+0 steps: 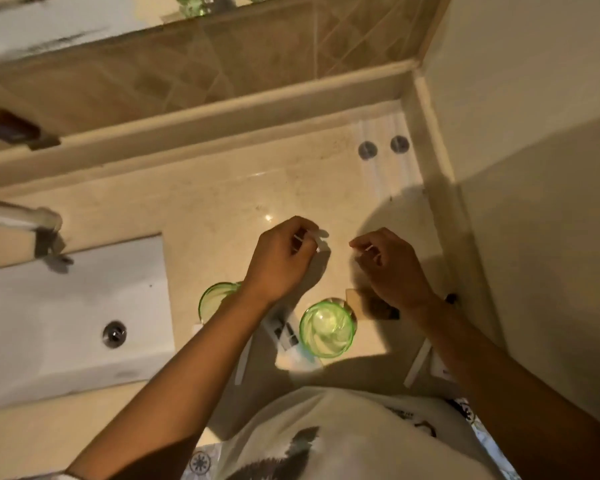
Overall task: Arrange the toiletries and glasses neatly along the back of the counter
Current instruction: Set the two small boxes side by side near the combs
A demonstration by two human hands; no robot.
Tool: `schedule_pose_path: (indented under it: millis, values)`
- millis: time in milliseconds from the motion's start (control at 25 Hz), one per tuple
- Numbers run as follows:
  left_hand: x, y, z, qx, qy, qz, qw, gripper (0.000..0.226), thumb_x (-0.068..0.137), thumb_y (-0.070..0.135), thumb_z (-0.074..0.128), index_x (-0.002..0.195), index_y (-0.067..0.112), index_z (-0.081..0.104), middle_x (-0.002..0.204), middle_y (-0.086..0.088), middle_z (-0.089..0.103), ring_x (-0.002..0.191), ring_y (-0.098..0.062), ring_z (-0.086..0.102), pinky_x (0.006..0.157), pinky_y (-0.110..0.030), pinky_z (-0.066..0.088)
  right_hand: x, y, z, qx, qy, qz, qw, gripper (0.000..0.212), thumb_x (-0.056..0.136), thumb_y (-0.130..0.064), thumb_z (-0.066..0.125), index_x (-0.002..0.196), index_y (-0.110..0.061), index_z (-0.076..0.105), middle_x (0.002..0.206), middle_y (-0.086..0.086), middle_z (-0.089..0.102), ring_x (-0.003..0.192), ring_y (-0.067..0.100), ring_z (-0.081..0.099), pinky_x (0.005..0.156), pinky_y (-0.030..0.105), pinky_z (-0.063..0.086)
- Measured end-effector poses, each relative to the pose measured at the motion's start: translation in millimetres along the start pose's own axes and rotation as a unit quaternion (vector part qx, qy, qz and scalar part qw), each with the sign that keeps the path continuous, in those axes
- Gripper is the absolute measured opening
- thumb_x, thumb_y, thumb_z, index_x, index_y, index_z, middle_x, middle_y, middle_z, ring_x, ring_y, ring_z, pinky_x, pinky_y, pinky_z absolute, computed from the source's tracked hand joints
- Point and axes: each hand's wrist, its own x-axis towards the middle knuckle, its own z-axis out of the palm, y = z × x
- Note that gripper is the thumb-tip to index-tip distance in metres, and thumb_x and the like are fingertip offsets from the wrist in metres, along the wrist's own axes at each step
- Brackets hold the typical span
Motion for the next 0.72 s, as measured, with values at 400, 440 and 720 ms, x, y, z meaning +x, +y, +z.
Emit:
schedule_pose_path:
  millis: [400, 440, 720]
  values:
    - [-162, -41, -2, -0.134, 0.075, -0.221, 0.963, 0.023, 0.093, 0.018, 0.054, 0.08, 0.029, 0.07, 0.075, 0.015, 0.073, 0.067, -0.004, 0.068, 0.06, -0.016, 0.052, -84, 1, 4, 0.001, -0.006, 0.054, 0.999, 0.016, 0.089, -0.01, 0.065, 0.094, -0.024, 0.071, 0.089, -0.011, 0.067, 0.083, -0.009, 0.061, 0.071, 0.0, 0.042]
    - [-171, -46, 0, -0.132, 0.082, -0.243, 0.958, 0.02, 0.088, 0.023, 0.053, 0.08, 0.026, 0.071, 0.073, 0.012, 0.073, 0.068, -0.01, 0.069, 0.062, -0.024, 0.055, -89, 3, 5, -0.01, -0.013, 0.067, 0.998, 0.016, 0.089, -0.011, 0.065, 0.093, -0.025, 0.071, 0.087, -0.012, 0.067, 0.082, -0.011, 0.059, 0.071, -0.001, 0.041]
    - [-209, -85, 3, -0.094, 0.069, -0.309, 0.944, 0.018, 0.085, 0.026, 0.055, 0.079, 0.025, 0.071, 0.072, 0.005, 0.074, 0.073, -0.019, 0.07, 0.075, -0.036, 0.056, -128, 17, 34, -0.069, -0.164, 0.107, 0.978, 0.018, 0.089, -0.012, 0.065, 0.085, -0.03, 0.069, 0.084, -0.01, 0.068, 0.075, -0.005, 0.059, 0.064, 0.004, 0.043]
